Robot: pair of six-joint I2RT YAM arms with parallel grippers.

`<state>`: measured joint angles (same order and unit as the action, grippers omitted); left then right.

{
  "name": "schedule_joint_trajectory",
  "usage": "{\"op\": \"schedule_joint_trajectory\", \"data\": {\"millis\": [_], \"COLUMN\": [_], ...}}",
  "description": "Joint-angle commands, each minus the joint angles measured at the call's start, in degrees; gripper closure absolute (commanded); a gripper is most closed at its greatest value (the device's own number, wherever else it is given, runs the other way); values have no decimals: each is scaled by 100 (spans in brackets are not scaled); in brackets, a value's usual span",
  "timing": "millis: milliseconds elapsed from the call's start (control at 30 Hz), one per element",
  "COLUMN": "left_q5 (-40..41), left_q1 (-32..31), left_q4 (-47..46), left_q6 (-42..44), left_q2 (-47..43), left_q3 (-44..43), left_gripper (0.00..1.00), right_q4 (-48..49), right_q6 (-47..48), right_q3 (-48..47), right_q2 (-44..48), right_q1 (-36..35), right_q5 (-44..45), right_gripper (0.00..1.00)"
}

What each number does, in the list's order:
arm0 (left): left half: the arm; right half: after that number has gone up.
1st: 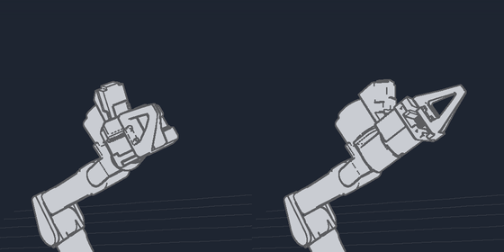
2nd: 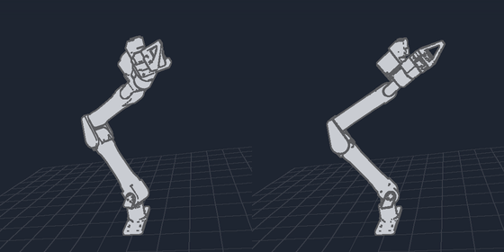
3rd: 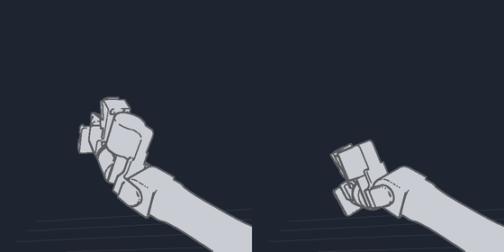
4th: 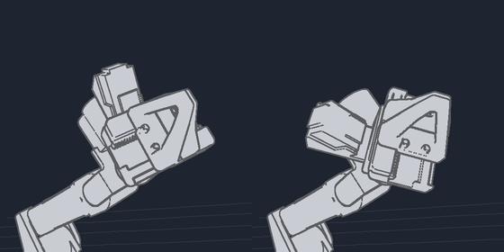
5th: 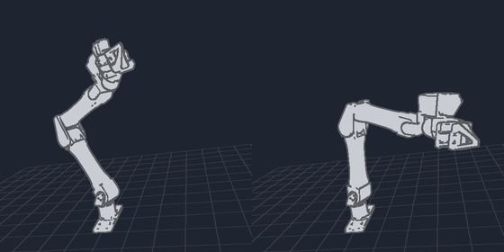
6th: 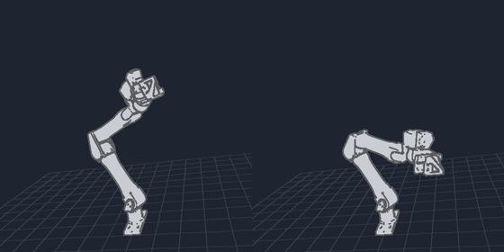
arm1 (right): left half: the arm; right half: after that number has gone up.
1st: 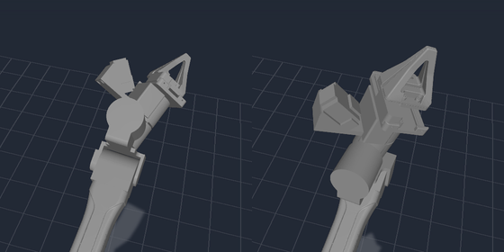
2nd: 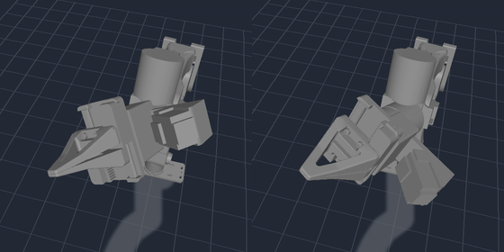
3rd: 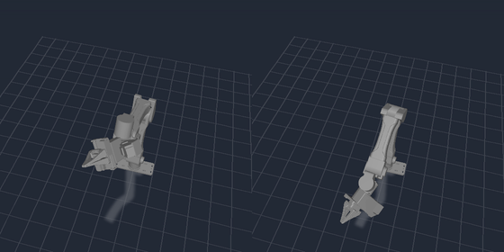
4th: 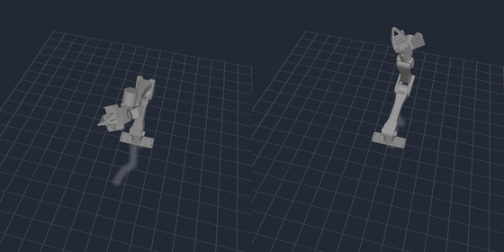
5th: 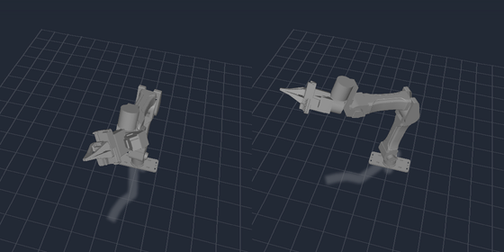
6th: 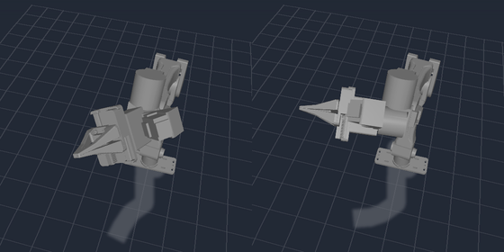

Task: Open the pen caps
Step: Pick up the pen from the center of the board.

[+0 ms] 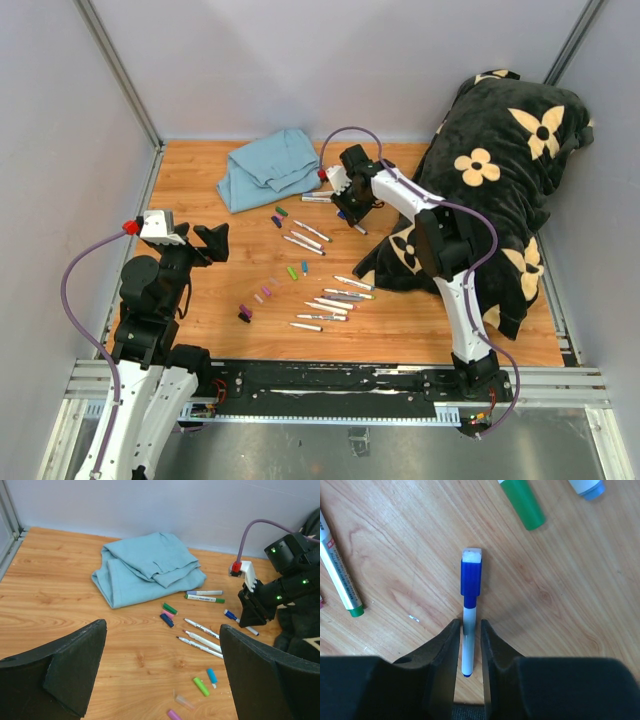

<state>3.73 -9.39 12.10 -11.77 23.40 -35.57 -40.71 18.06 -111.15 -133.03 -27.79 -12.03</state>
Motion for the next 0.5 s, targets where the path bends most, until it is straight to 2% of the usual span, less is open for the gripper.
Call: {"op": "schedule_joint_trajectory", "data": {"millis": [0, 200, 467], "left_q5": [-74, -83, -91], "left_q1": [37, 33, 33], "left_q4": [-174, -173, -164], "left_q6": [87, 87, 79], "left_q2": [-8, -11, -19], "left_q3": [-34, -33, -30], "left_gripper": [1, 1, 1], "right_q4": [-418, -947, -1485], "right_q6": [253, 598, 836], "right_q3": [-205, -520, -733], "right_q2": [-274, -427, -511], "right_q1": [-76, -150, -187], "right_q5": [159, 414, 301], "right_gripper": [77, 78, 80]}}
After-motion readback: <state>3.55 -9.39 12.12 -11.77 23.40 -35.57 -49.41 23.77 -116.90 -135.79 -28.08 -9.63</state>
